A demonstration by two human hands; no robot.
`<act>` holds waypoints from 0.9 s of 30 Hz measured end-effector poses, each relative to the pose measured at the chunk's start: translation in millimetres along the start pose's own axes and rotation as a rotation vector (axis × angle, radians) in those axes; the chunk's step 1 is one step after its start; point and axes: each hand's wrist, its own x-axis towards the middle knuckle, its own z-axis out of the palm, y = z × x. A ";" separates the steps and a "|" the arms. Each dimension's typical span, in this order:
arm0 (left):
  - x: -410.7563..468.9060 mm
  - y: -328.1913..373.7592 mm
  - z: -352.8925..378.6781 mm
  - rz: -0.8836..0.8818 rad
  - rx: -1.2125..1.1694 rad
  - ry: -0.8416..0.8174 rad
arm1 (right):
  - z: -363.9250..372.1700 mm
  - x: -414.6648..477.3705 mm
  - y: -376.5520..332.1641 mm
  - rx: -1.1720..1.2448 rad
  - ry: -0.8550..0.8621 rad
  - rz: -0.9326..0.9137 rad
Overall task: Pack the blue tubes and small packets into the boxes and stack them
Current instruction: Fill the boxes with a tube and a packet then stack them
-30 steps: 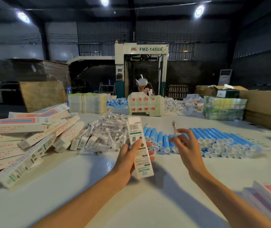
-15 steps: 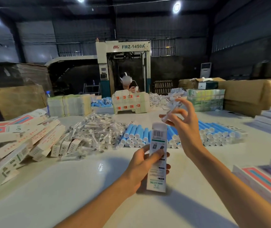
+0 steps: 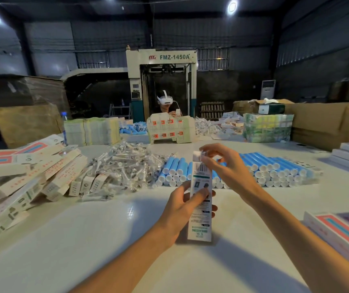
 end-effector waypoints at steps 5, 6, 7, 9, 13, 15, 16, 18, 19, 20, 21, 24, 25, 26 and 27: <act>1.6 1.1 -2.6 0.018 -0.025 0.025 | 3.6 -6.3 4.6 -0.126 -0.072 -0.011; 1.9 1.6 -3.4 0.021 -0.029 0.030 | 3.2 -7.5 4.4 -0.090 -0.066 -0.012; 2.1 1.8 -4.4 0.023 -0.028 0.033 | 2.9 -8.5 4.4 -0.060 -0.070 -0.007; 2.4 2.2 -5.6 0.030 -0.018 0.034 | 3.5 -10.7 4.4 -0.044 -0.095 -0.005; 2.0 3.1 -3.3 0.045 -0.002 0.015 | 9.6 -14.2 3.1 -0.025 -0.147 0.011; 2.4 1.9 -3.1 0.048 -0.008 0.008 | 12.8 -16.6 3.3 0.038 -0.116 0.006; 2.9 1.8 -3.4 0.053 -0.006 0.012 | 14.2 -18.2 3.6 0.086 -0.077 0.017; 4.6 3.0 -6.7 0.094 0.026 0.041 | 17.5 -22.8 4.5 0.202 -0.008 0.053; 5.6 3.6 -9.5 0.131 0.053 0.053 | 19.5 -25.5 5.7 0.267 -0.005 0.069; 6.3 4.5 -12.2 0.174 0.082 0.054 | 21.6 -28.2 7.6 0.331 -0.022 0.084; 6.4 5.7 -14.6 0.217 0.113 0.048 | 23.2 -30.8 8.7 0.383 -0.048 0.097; 5.8 9.8 -17.7 0.279 0.202 0.031 | 26.2 -34.5 9.1 0.420 -0.096 0.100; 5.7 10.8 -18.4 0.280 0.214 0.021 | 27.3 -34.7 8.0 0.405 -0.110 0.098; 5.5 11.4 -19.3 0.275 0.210 0.008 | 28.9 -35.1 6.9 0.394 -0.127 0.099; 5.4 11.5 -20.3 0.264 0.195 -0.008 | 30.3 -36.1 6.3 0.398 -0.146 0.104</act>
